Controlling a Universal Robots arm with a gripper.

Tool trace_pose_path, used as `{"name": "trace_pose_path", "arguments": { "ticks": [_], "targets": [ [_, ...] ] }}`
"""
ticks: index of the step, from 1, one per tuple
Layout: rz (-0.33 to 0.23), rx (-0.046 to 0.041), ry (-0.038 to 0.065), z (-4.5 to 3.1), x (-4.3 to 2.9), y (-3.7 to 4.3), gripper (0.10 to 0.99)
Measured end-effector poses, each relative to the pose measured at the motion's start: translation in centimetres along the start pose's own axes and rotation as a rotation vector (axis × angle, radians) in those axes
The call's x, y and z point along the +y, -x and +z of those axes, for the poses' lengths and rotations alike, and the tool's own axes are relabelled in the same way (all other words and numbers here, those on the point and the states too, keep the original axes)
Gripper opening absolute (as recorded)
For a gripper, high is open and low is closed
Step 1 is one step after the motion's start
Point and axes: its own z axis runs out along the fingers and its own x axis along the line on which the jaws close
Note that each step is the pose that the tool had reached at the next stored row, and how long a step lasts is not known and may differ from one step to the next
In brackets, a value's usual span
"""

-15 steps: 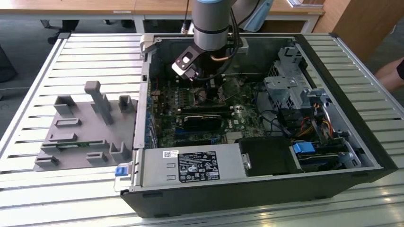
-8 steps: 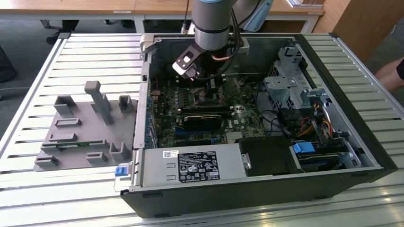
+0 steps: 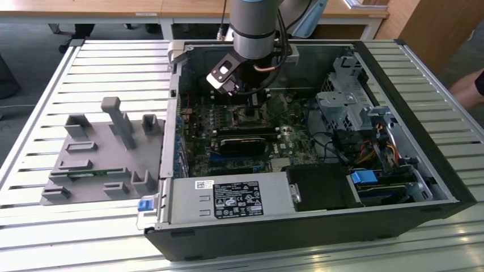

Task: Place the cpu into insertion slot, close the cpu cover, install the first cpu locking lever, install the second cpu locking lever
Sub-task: 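Place the cpu into insertion slot, then close the cpu cover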

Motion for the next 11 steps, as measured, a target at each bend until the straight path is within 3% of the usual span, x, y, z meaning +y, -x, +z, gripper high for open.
{"name": "trace_pose_path", "arguments": {
  "ticks": [11],
  "targets": [
    [0.0,-0.0002,0.0,-0.33,0.01,0.0,0.106]
  ]
}}
